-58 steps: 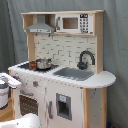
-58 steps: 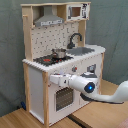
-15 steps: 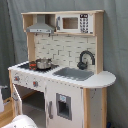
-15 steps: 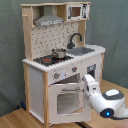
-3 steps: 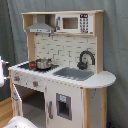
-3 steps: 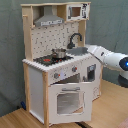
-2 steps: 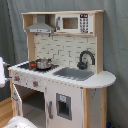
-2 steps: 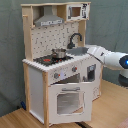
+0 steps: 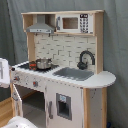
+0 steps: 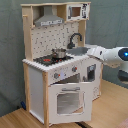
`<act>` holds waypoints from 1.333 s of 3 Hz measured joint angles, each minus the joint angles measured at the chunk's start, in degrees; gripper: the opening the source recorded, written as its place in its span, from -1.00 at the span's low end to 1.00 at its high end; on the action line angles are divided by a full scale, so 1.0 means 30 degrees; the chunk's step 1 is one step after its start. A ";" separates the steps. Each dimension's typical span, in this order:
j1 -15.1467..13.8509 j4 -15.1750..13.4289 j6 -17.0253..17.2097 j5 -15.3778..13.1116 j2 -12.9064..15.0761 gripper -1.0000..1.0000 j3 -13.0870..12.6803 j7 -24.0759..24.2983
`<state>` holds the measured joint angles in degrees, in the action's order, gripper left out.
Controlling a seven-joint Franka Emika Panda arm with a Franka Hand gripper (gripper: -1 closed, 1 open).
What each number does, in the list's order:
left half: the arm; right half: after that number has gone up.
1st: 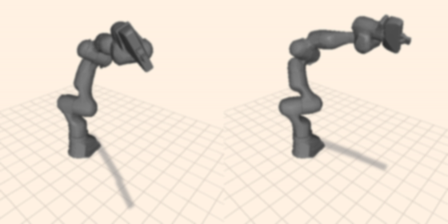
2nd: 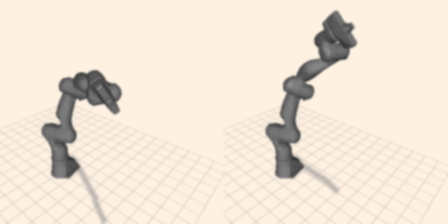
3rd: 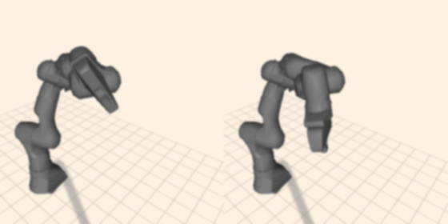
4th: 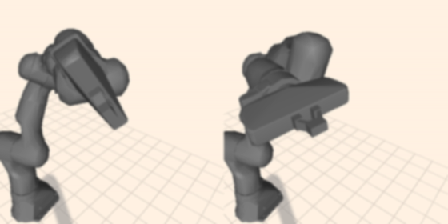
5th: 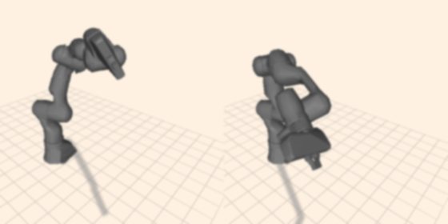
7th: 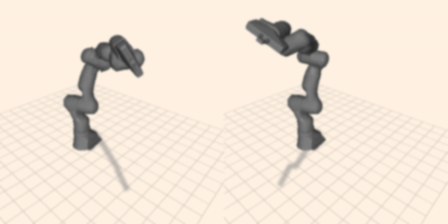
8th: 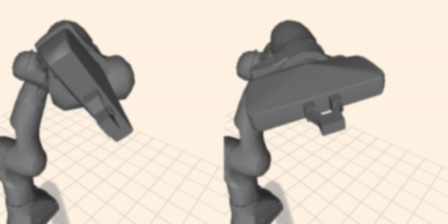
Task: Play with the kitchen
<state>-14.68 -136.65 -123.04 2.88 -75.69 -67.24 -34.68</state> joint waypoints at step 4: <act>-0.0895 -0.1197 -0.1934 0.3341 0.4445 1.00 0.0111 -0.4855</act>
<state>-17.36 -140.24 -128.84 12.91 -62.36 -66.90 -49.25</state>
